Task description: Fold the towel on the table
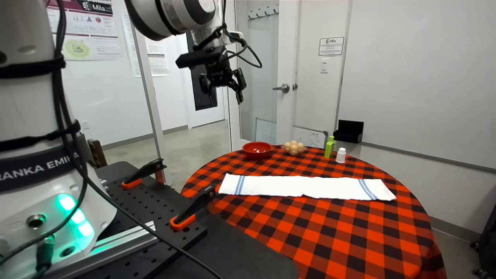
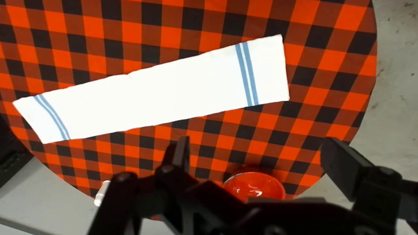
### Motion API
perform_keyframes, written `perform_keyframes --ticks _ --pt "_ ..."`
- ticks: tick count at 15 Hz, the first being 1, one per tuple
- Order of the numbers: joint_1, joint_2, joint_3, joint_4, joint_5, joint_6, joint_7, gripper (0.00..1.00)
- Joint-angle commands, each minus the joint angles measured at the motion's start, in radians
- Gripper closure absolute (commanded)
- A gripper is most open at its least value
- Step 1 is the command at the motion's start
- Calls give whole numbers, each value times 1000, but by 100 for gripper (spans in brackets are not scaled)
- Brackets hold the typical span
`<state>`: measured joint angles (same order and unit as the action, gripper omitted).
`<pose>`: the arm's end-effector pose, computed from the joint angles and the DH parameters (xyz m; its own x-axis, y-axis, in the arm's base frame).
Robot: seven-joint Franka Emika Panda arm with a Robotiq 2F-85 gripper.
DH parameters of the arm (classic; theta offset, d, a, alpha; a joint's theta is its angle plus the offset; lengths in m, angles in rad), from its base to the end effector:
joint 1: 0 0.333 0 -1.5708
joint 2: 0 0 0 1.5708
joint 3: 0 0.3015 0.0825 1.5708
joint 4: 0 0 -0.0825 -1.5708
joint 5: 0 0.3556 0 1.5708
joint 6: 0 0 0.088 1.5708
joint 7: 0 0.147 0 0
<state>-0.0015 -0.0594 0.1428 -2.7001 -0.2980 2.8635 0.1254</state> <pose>0.4182 0.0717 0.2413 0.9307 0.2962 0.2147 0.2750 -0.9535 0.1230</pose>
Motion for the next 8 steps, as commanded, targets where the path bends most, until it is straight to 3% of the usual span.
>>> perform_keyframes --ticks 1,4,8 --pt "-15 183 9 129 -166 12 156 0" --pt "27 325 -4 228 -224 -6 206 0" --pt "73 504 0 328 -210 7 192 0"
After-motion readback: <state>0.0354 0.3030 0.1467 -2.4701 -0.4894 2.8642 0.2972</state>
